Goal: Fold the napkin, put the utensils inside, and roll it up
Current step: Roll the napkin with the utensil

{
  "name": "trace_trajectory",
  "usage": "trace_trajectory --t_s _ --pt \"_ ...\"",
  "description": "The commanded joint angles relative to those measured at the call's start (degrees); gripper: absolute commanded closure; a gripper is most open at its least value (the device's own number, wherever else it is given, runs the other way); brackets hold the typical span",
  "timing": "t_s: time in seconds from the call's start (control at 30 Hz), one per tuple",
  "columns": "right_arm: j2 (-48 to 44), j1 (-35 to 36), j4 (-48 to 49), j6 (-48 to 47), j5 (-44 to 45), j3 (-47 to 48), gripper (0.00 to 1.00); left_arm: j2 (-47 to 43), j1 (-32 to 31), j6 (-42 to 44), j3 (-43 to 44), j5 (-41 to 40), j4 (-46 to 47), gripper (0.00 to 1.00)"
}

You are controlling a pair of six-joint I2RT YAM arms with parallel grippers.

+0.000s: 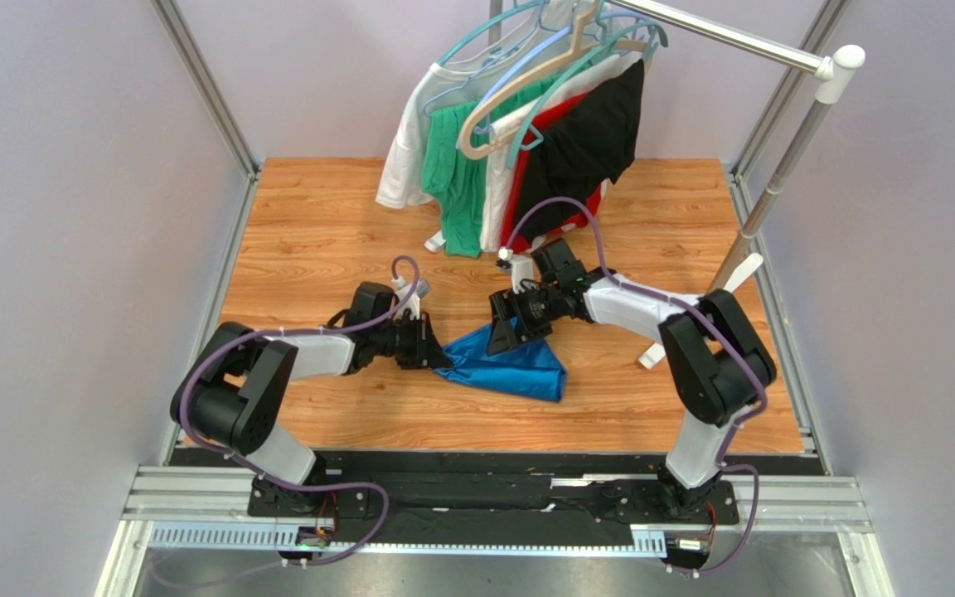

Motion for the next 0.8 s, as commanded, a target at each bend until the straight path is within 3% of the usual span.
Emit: trace_trajectory --t_s 0.0,0.43,0.77 --pt "-9.31 0.27 3.99 -1.04 7.11 -3.36 0.26 3.20 0.09 2.31 3.57 -0.83 -7.17 1.00" --pt "-29.79 0.27 -1.45 2.12 16.95 -17.78 0.29 3.38 0.18 2.67 6.48 -0.74 -11.40 1.00" --pt "-29.37 0.27 0.56 2.30 17.05 -21.21 0.30 3.03 0.18 3.01 6.48 -1.01 -11.40 1.00"
